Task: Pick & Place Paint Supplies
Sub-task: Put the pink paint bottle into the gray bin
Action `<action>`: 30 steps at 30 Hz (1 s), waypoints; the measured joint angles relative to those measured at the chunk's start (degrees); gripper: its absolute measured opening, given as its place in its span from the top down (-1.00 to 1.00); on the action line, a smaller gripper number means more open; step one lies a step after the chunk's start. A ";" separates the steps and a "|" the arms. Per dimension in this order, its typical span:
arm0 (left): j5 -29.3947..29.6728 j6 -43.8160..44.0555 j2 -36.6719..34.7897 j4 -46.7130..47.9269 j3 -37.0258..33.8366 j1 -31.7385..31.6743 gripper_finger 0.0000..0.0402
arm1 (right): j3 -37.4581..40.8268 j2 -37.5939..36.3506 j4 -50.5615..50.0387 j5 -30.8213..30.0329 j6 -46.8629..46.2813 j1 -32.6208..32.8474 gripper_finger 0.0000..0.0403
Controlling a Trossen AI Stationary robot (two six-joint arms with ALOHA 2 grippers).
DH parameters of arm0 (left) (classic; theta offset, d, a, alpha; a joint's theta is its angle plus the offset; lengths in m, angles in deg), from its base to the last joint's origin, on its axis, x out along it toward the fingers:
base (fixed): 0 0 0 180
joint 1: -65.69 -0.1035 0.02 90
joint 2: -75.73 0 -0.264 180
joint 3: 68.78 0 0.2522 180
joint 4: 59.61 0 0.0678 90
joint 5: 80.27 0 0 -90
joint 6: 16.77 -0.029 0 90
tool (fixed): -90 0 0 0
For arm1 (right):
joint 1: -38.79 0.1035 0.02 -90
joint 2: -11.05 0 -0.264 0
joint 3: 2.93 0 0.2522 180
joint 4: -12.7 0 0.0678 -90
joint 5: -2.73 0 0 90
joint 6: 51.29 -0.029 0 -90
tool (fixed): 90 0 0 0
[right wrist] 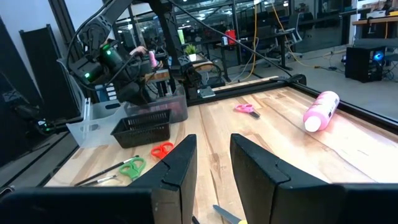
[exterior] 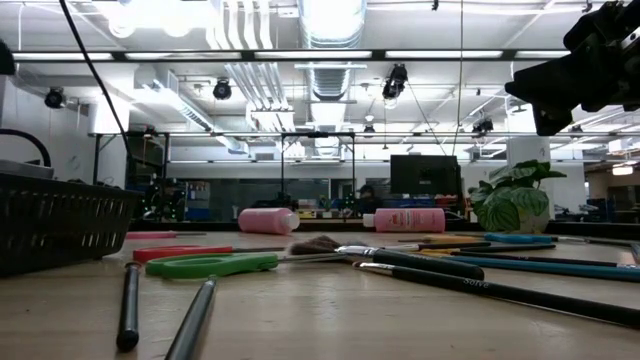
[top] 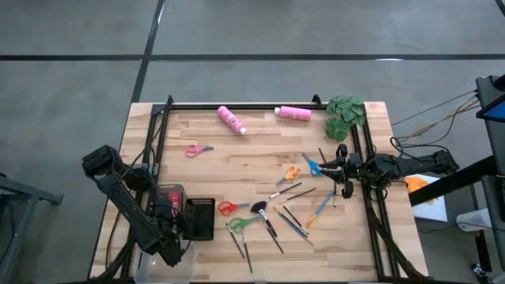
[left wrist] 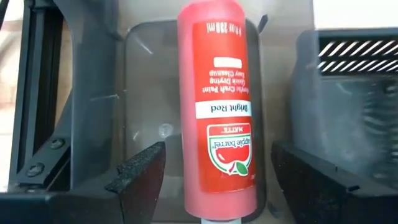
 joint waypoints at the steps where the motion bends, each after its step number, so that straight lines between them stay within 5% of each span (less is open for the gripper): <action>1: 0.42 0.02 -0.57 0.31 0.09 0.00 -0.47 | 0.00 0.00 0.00 0.01 0.00 -0.02 0.53; 7: 4.93 -0.22 -5.01 2.85 0.64 -0.04 -0.47 | 0.00 0.00 0.00 0.00 0.00 -0.02 0.53; 16: 20.83 2.65 -12.57 11.31 0.57 -4.82 -0.47 | -0.02 0.00 0.00 -0.02 0.00 -0.02 0.53; 25: 23.52 -3.45 -16.23 7.06 0.59 -29.49 -0.47 | 0.01 0.00 0.00 -0.01 0.00 -0.02 0.53; 30: 27.84 -22.44 -17.64 -10.23 0.62 -44.72 -0.47 | 0.01 0.00 0.00 0.01 0.00 -0.02 0.53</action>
